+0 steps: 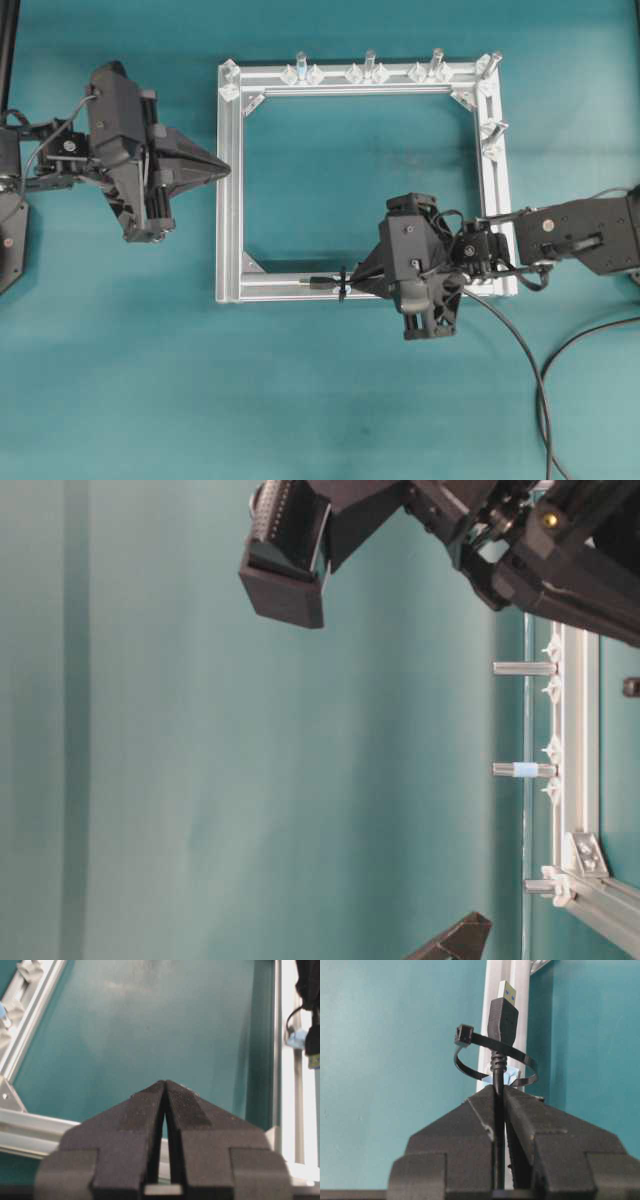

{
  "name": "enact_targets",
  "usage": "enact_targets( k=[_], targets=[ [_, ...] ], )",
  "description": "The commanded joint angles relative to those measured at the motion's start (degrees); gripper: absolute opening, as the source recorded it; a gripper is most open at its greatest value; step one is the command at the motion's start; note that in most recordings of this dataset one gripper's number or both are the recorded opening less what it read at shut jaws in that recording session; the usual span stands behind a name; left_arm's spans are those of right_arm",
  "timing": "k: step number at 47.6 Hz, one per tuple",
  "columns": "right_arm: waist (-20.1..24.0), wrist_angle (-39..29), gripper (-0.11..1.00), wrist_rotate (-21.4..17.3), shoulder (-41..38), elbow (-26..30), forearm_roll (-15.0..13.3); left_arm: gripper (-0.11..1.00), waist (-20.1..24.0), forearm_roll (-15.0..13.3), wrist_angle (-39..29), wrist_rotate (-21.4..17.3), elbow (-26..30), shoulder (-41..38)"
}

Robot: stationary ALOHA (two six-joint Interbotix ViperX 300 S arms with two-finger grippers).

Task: Insert the wire through the string loop located in the center.
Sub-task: 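Push the USB plug leftward through the black zip-tie loop, then move the left gripper to the plug emerging from the loop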

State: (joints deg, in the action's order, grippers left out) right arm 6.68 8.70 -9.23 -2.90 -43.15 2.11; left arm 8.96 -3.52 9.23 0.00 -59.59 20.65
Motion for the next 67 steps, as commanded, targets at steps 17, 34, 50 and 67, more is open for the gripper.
enact_targets(
  k=[17,34,50,67],
  targets=[
    [0.1,0.4,0.07,0.0,0.5,1.2,-0.1,0.02,-3.9,0.1,-13.7,-0.4,8.4,-2.2],
    [0.1,0.4,0.07,0.0,0.5,1.2,-0.1,0.35,-7.1,0.1,-16.3,-0.4,15.0,-8.3],
    [0.0,0.4,0.07,-0.1,0.5,1.2,-0.1,0.66,-9.6,0.1,-17.7,-0.4,22.0,-15.5],
    [0.1,0.5,0.07,-0.1,0.5,1.2,-0.1,0.86,-12.9,0.1,-21.5,0.1,26.5,-19.0]
  ],
)
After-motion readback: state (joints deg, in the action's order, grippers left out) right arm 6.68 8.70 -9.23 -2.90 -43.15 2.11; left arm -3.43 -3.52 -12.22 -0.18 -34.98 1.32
